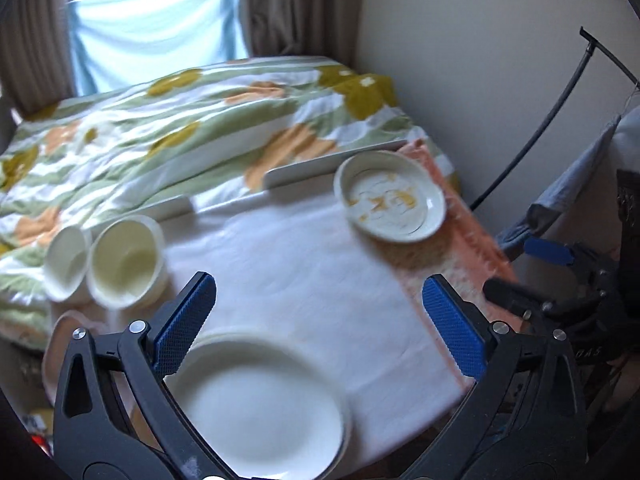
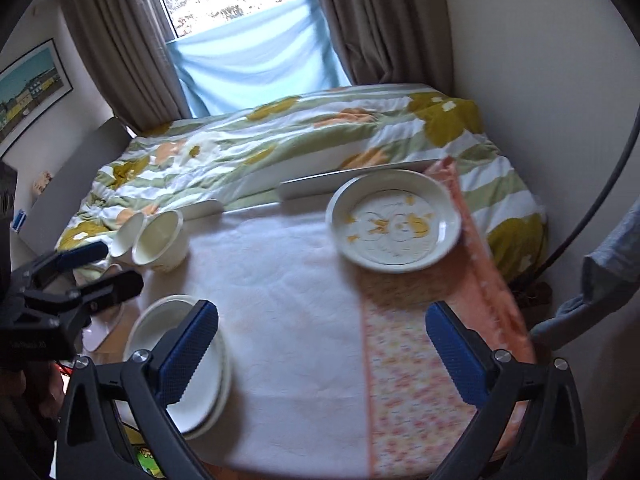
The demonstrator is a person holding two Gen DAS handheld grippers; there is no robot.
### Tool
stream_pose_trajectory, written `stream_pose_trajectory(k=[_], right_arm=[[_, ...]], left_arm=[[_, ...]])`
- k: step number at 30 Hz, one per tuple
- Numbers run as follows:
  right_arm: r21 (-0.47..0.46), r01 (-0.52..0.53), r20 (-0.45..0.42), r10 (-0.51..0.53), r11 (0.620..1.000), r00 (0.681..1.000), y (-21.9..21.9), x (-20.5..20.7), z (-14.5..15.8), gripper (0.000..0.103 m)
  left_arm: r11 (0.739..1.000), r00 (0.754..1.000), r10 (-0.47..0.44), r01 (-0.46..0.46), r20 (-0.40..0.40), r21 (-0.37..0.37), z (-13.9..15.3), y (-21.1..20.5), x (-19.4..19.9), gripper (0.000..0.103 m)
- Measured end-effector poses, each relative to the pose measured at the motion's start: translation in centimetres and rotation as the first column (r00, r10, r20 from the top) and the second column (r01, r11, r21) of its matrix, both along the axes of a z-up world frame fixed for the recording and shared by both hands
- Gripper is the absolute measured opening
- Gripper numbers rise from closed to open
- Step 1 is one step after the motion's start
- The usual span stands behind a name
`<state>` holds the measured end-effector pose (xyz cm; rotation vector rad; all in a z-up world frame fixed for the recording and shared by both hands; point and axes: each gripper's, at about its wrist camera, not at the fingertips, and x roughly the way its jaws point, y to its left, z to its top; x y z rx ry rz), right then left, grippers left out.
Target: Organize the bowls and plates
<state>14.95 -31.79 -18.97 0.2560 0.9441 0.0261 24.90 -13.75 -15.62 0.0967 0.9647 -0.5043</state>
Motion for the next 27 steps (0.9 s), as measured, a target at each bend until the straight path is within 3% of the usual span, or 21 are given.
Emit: stream_pose_trajectory(k=[4,7,10,12,15,16,18,20,25,27], right_arm=[[-0.005,0.096,0.0,-0.096,0.995,0.995,-4.0,1.5,-1.4,0.103],[0.075,0.142,-0.044,-0.139,0.987,0.989,-6.7,3.5,-4.4,0.102],[0.179,0.198,-0.054,-0.191,0.964,0.98,-8.4,5.0,-7.2,0.094],[0.208,0.231,-0.063,-0.223,0.95,0.973,-9.0,6.0,-8.8,0.081],[0.234,0.276,-0.076,-0.266,0.932,0.961,-9.6,7.8,-10.6,0.067],[0.239,0.284,-0.078,-0.273,0.929,0.959,-9.7,8.2,-10.9,0.065],[0.228,0.307,-0.087,-0.295,0.924,0.952,-9.7,9.0,-11.6,0.057],[0.214,0.329,-0.094,-0.316,0.92,0.944,-10.0,9.6,-12.0,0.052],[0.198,0.361,-0.085,-0.351,0.911,0.932,-10.7,10.2,-12.4,0.035],[0.183,0.376,-0.085,-0.366,0.908,0.927,-10.9,10.3,-12.4,0.026]], left_arm=[[0.997,0.994,-0.034,0.026,-0.099,-0.076,-2.4,-4.5,5.3,0.103],[0.993,0.979,-0.047,0.024,-0.199,-0.116,-6.3,-7.4,10.1,0.101],[0.992,0.963,-0.077,0.049,-0.258,-0.112,-9.9,-9.7,13.3,0.088],[0.992,0.954,-0.098,0.071,-0.284,-0.103,-12.0,-11.2,14.8,0.069],[0.993,0.948,-0.096,0.072,-0.303,-0.092,-14.2,-12.4,16.2,0.064],[0.993,0.946,-0.097,0.069,-0.31,-0.098,-14.7,-12.7,16.7,0.064],[0.993,0.943,-0.097,0.069,-0.32,-0.098,-15.3,-13.3,17.4,0.05],[0.994,0.939,-0.099,0.075,-0.33,-0.085,-15.8,-13.8,18.2,0.048],[0.994,0.94,-0.104,0.086,-0.325,-0.07,-16.3,-14.2,19.3,0.027],[0.996,0.943,-0.089,0.081,-0.321,-0.041,-16.4,-14.2,19.5,0.014]])
